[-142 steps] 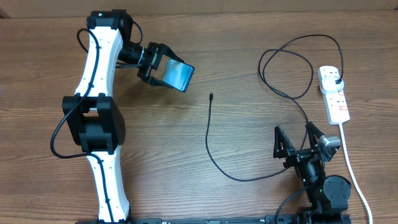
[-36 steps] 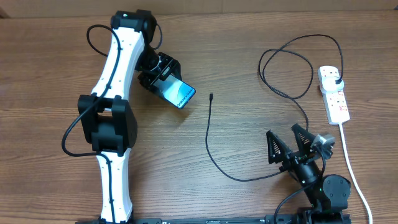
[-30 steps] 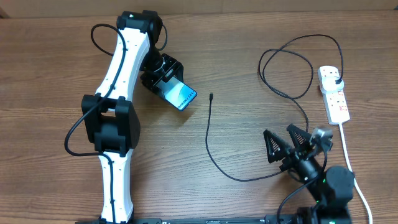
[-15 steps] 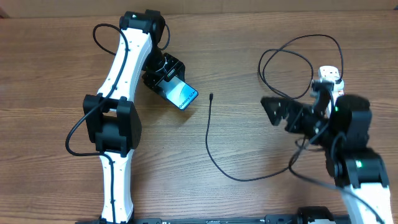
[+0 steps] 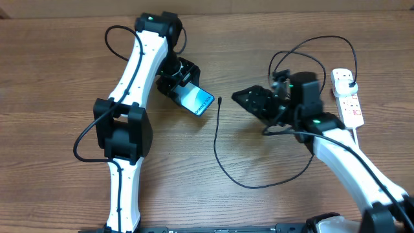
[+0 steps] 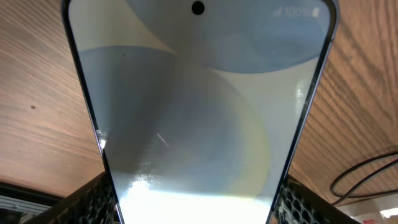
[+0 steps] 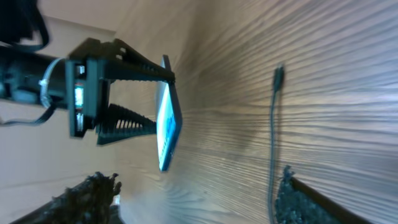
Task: Plug charger to phone and switch on socket
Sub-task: 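Move the right gripper toward the phone's bottom edge, then grasp the phone's bottom edge with the right gripper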
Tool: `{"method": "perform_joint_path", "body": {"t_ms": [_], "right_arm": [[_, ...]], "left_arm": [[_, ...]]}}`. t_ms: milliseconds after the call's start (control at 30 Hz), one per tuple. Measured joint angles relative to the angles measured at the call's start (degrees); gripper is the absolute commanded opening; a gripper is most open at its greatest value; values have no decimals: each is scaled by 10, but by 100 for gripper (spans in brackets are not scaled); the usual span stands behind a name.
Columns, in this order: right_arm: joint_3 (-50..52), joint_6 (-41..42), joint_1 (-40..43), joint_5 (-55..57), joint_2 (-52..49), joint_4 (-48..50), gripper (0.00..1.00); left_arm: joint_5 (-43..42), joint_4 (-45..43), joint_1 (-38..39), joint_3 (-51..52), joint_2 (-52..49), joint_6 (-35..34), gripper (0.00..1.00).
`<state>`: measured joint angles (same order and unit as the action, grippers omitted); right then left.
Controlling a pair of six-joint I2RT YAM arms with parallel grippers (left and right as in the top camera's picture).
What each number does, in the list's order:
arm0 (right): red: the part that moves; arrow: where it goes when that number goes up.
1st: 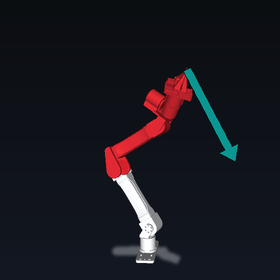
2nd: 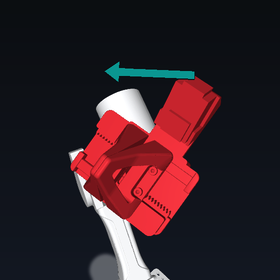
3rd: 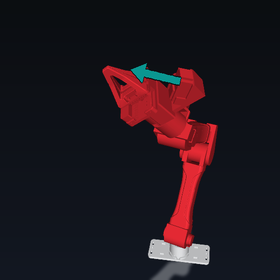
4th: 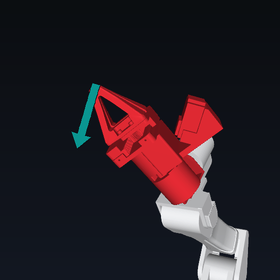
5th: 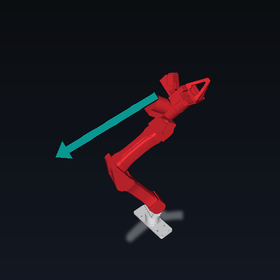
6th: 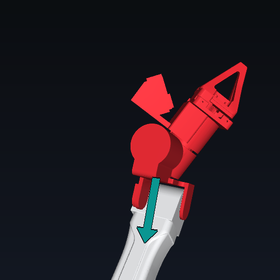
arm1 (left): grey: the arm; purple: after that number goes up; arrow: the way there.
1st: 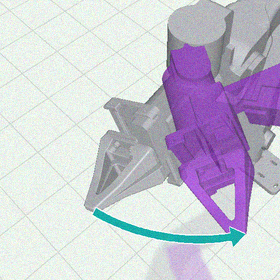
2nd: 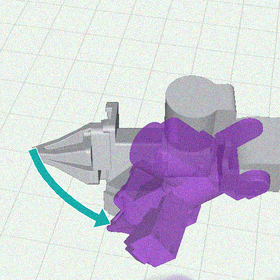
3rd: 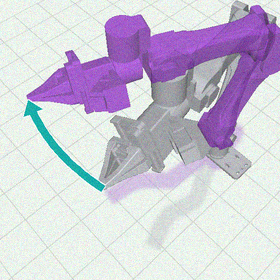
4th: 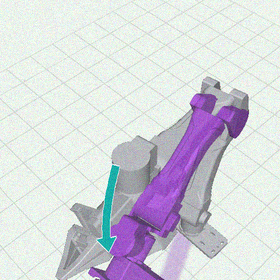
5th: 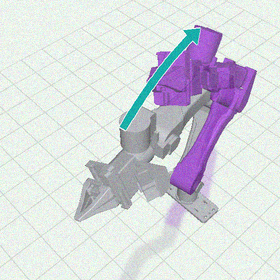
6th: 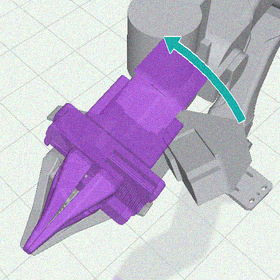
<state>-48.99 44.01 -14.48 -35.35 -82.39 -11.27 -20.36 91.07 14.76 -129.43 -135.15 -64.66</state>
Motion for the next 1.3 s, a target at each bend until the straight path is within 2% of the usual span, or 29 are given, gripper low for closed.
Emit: {"method": "perform_joint_path", "body": {"t_ms": [67, 167, 533, 867, 1100, 1300], "right_arm": [[0, 37, -19, 7, -24, 20, 66], [0, 88, -42, 25, -50, 49, 61], [0, 194, -116, 114, -67, 103, 48], [0, 217, -142, 174, -70, 140, 39], [0, 220, -144, 177, -89, 171, 34], [0, 220, -144, 166, -118, 199, 26]], "left_arm": [[-2, 0, 7, 0, 0, -9, 63], [-14, 0, 13, 0, 0, -18, 63], [-76, 0, 15, 0, 0, -41, 64], [-108, 0, 15, 0, 0, -43, 66], [-110, 0, 18, 0, 0, -43, 67], [-110, 0, 18, 0, 0, -43, 68]]}}
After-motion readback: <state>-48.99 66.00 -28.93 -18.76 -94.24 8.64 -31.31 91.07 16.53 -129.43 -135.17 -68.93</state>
